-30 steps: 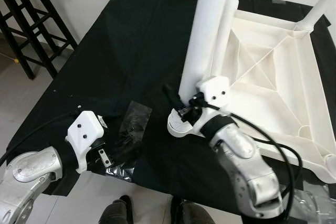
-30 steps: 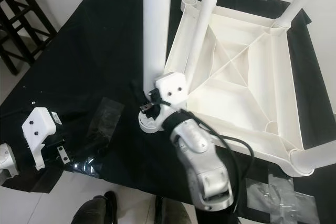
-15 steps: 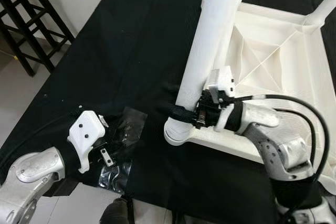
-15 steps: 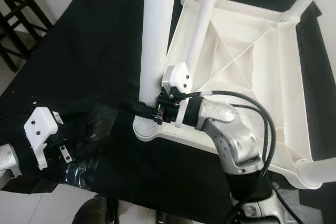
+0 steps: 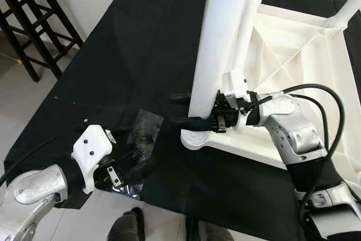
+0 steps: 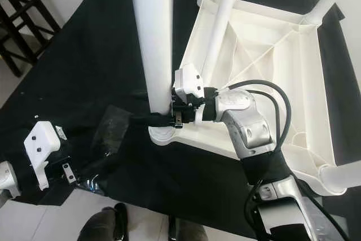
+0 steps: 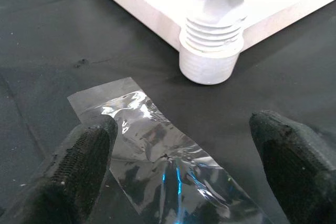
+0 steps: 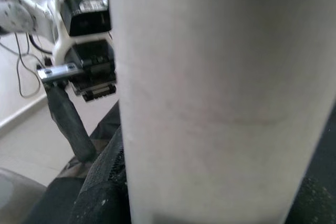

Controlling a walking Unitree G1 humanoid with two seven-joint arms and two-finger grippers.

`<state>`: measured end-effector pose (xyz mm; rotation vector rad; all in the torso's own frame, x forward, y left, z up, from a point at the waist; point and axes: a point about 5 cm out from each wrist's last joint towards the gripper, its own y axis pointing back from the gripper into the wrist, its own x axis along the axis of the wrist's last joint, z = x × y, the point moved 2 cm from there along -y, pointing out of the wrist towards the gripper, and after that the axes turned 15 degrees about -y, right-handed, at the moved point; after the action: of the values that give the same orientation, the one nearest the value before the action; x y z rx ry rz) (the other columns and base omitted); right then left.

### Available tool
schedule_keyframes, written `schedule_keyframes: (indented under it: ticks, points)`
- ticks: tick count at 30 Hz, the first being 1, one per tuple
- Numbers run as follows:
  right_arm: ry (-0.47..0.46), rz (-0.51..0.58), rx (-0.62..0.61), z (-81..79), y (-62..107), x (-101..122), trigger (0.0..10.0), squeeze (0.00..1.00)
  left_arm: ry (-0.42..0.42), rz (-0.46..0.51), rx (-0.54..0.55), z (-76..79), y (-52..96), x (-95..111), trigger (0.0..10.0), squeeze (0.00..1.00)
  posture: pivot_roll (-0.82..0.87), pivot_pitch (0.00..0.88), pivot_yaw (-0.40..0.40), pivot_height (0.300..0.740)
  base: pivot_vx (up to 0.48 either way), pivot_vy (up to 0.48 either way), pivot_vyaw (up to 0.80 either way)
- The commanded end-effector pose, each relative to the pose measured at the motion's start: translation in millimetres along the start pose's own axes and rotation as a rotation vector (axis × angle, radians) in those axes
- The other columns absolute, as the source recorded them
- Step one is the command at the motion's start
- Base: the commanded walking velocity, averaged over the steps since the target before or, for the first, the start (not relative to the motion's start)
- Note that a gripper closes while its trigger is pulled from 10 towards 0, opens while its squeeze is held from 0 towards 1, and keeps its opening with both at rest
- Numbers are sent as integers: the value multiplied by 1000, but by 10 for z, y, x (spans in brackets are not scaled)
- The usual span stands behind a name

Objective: Building children table

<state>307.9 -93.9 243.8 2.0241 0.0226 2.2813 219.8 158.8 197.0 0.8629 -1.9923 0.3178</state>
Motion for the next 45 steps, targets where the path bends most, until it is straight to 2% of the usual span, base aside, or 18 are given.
schedule_keyframes:
  ticks: [1, 9, 17, 19, 21, 22, 23, 24, 25, 26, 28, 29, 33, 38, 40, 43, 44, 45]
  points:
    - [21, -101, -15, 32, -15, -211, 10000, 0, 12, -15, -29, 37, 38, -7, 10000, 0, 131, 325, -56, 740, 0, 0, 0]
    - [36, -101, -34, 85, 8, -266, 10000, 0, 12, -21, -29, 34, 60, -4, 10000, 0, 131, 333, -56, 740, 0, 0, 0]
    - [-63, -16, -118, 43, 59, -314, 10000, 0, 13, -27, -32, 34, 61, -2, 10000, 0, 131, 336, -60, 740, 0, 0, 0]
    - [-88, 10, -204, 21, 33, -339, 10000, 0, 12, -27, -31, 32, 59, -5, 10000, 0, 126, 336, -68, 740, 0, 0, 0]
    - [-136, 11, -493, 41, -27, -447, 10000, 0, 9, -29, -26, 22, 60, -12, 10000, 0, 117, 337, -76, 740, 0, 0, 0]
    - [-136, 11, -493, 41, -27, -447, 10000, 0, 9, -29, -26, 22, 60, -12, 10000, 0, 117, 337, -76, 740, 0, 0, 0]
    - [-225, 31, -686, -1, -39, -543, 10000, 0, 7, -28, -21, 12, 60, -13, 10000, 0, 107, 336, -74, 740, 0, 0, 0]
    - [-225, 31, -686, -1, -39, -543, 10000, 0, 7, -28, -21, 12, 60, -13, 10000, 0, 107, 336, -74, 740, 0, 0, 0]
    - [-289, 29, -821, -129, -68, -655, 10000, 0, 7, -26, -16, -4, 56, -17, 10000, 0, 110, 331, -62, 740, 0, 0, 0]
    - [-289, 29, -821, -129, -68, -655, 10000, 0, 7, -26, -16, -4, 56, -17, 10000, 0, 110, 331, -62, 740, 0, 0, 0]
    - [-349, 42, -973, -271, -115, -753, 10000, 0, 10, -22, -10, -39, 46, -30, 10000, 0, 96, 318, -43, 740, 0, 0, 0]
    - [-362, 54, -1011, -240, -130, -762, 10000, 0, 9, -17, -10, -57, 38, -35, 10000, 0, 97, 301, -38, 740, 0, 0, 0]
    - [-380, 63, -1060, -152, -136, -782, 10000, 0, 3, 14, 3, -122, 10, -3, 10000, 0, 90, 283, -37, 740, 0, 0, 0]
    - [-382, 36, -1120, -224, -148, -789, 10000, 0, -12, 93, 84, -350, -43, 144, 10000, 0, 79, 268, -33, 740, 0, 0, 0]
    - [-383, 33, -1127, -232, -150, -786, 10000, 0, -15, 98, 87, -367, -47, 156, 10000, 0, 79, 268, -33, 740, 0, 0, 0]
    - [-381, 25, -1169, -242, -171, -795, 10000, 0, -53, 214, 67, -612, -154, 420, 10000, 0, 77, 242, -30, 740, 0, 0, 0]
    - [-381, 25, -1169, -242, -171, -795, 10000, 0, -53, 214, 67, -612, -154, 420, 10000, 0, 77, 242, -30, 740, 0, 0, 0]
    - [-379, 23, -1176, -236, -179, -801, 10000, 0, -56, 265, 33, -692, -199, 537, 10000, 204, 78, 234, -29, 740, 0, 0, 0]
